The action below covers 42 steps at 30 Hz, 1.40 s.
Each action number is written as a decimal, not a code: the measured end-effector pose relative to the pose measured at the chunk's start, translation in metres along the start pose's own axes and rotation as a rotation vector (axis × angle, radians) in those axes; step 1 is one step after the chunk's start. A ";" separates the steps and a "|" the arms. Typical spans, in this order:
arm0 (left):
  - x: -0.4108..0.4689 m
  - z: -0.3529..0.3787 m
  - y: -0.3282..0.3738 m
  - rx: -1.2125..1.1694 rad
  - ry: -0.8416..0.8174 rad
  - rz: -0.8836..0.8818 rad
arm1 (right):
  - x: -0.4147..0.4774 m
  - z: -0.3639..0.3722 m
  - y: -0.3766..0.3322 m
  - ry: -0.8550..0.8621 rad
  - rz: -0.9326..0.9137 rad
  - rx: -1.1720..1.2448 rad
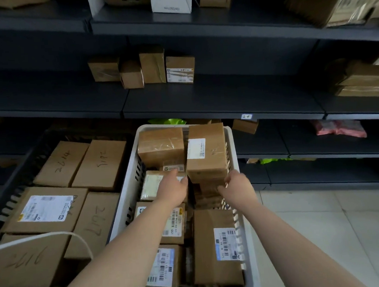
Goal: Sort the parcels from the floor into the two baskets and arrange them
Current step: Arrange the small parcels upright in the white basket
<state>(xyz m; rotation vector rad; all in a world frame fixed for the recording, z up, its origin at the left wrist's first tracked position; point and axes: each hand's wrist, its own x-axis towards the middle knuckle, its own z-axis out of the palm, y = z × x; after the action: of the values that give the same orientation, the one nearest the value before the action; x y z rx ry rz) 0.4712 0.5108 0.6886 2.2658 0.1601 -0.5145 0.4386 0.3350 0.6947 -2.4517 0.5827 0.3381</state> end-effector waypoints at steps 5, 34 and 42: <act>0.017 0.006 0.028 -0.133 -0.088 0.029 | 0.015 -0.019 -0.012 -0.029 -0.018 0.303; -0.016 -0.045 0.006 -0.007 0.091 0.139 | -0.008 0.004 -0.010 -0.319 0.092 0.700; -0.030 -0.066 -0.010 0.564 0.180 0.308 | -0.010 0.010 -0.016 -0.314 0.133 0.653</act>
<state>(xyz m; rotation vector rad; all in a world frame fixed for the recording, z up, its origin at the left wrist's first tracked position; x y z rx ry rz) 0.4619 0.5675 0.7341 2.8168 -0.2782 -0.2029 0.4365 0.3557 0.6982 -1.6995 0.6028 0.4861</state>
